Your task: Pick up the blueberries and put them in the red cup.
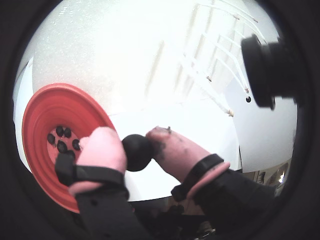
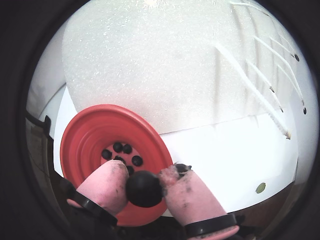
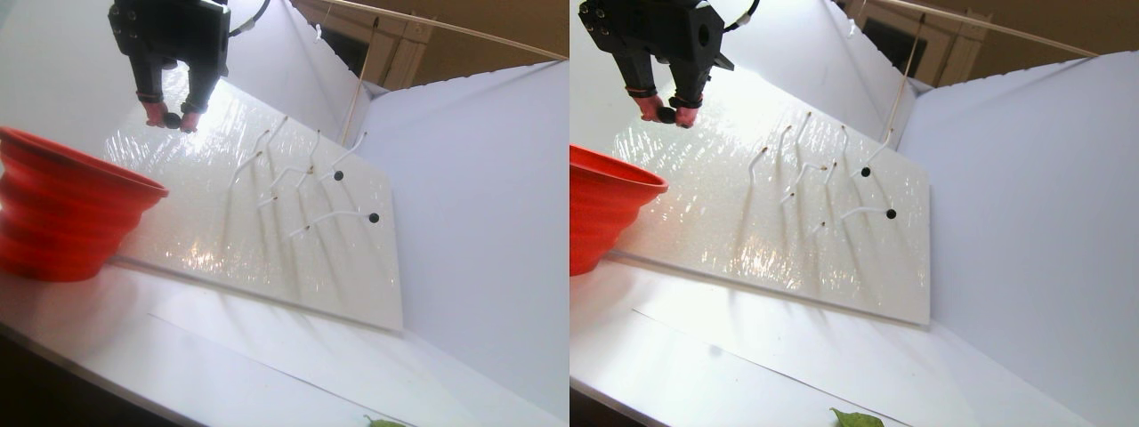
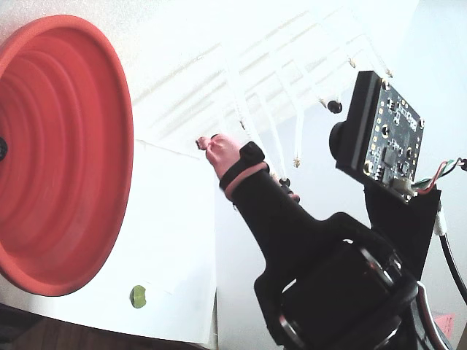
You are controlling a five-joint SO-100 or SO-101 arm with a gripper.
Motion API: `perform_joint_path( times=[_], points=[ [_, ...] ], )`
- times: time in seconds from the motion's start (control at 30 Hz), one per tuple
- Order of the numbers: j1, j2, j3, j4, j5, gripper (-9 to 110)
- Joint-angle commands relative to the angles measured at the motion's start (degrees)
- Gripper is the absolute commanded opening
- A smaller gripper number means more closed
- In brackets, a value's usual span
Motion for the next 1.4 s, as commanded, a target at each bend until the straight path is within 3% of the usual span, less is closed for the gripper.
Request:
perform_joint_path(
  times=[0.0, 0.6, 1.37],
  points=[
    [-0.3, 5.7, -0.8, 0.0, 1.1, 12],
    [-0.5, 6.9, 1.1, 0.3, 2.4, 17],
    [9.9, 9.8, -2.5, 2.8, -4.2, 15]
  ],
)
